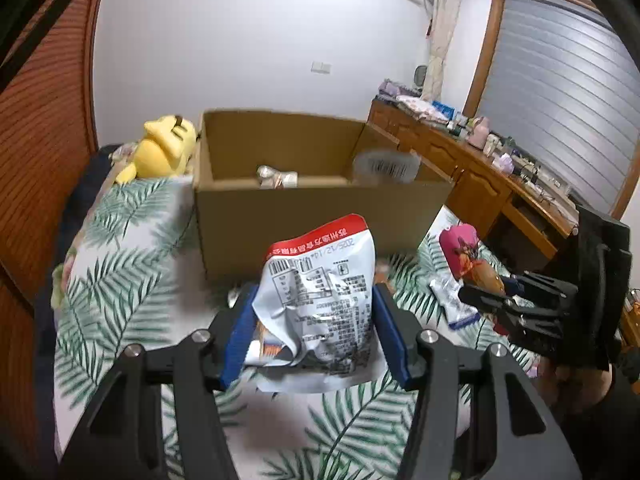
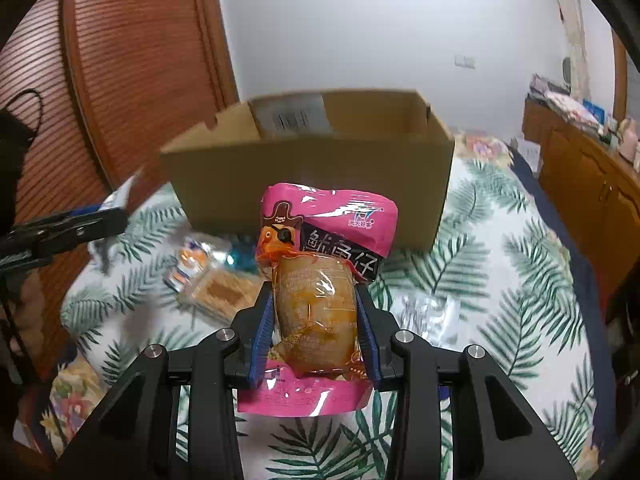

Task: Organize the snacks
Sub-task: 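Carry both packs over the box and open both tools to release them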

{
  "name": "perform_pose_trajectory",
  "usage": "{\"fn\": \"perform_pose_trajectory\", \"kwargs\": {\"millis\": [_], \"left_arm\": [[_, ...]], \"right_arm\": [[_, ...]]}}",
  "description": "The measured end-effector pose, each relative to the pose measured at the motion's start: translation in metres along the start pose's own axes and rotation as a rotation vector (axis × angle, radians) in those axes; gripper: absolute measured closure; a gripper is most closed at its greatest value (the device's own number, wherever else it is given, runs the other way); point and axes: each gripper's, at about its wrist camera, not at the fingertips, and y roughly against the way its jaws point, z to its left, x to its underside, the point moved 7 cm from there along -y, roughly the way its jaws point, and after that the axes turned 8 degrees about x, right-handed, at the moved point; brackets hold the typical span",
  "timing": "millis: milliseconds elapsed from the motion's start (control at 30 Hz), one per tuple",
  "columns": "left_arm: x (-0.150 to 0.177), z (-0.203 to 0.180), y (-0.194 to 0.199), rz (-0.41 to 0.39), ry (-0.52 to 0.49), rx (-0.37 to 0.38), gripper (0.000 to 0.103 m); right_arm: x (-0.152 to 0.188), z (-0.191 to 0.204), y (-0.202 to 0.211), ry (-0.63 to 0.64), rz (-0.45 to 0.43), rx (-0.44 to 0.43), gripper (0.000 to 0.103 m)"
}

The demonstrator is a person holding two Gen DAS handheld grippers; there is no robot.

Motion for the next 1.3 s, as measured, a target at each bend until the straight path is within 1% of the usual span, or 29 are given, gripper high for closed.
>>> {"fn": "perform_pose_trajectory", "kwargs": {"millis": [200,300,433,633,900,1067,1300], "left_arm": [[-0.033,-0.006,-0.002,-0.039,-0.029,0.005,0.048],[-0.048,-0.007,-0.009,-0.045,-0.046,0.0,0.048],[-0.069,-0.004,-0.023,-0.047,-0.056,-0.004,0.048],[-0.099,0.007,-0.042,-0.05,-0.055,-0.007,0.048],[-0.127,0.022,-0.066,-0.054,-0.061,-0.012,0.047],[-0.135,0.035,-0.087,-0.04,-0.048,-0.011,0.047],[-0.139,0.044,-0.114,-0.013,-0.041,-0.022,0.044]], "right_arm": [[-0.03,0.008,0.018,0.031,-0.06,-0.027,0.065],[-0.049,0.015,0.016,0.075,-0.074,-0.029,0.065],[-0.08,0.024,0.001,0.14,-0.092,-0.017,0.065],[-0.11,0.028,-0.025,0.163,-0.086,-0.028,0.065],[-0.13,0.031,-0.047,0.2,-0.087,-0.043,0.065],[-0.143,0.028,-0.065,0.204,-0.087,-0.046,0.065],[-0.146,0.024,-0.089,0.216,-0.065,-0.041,0.062]]}}
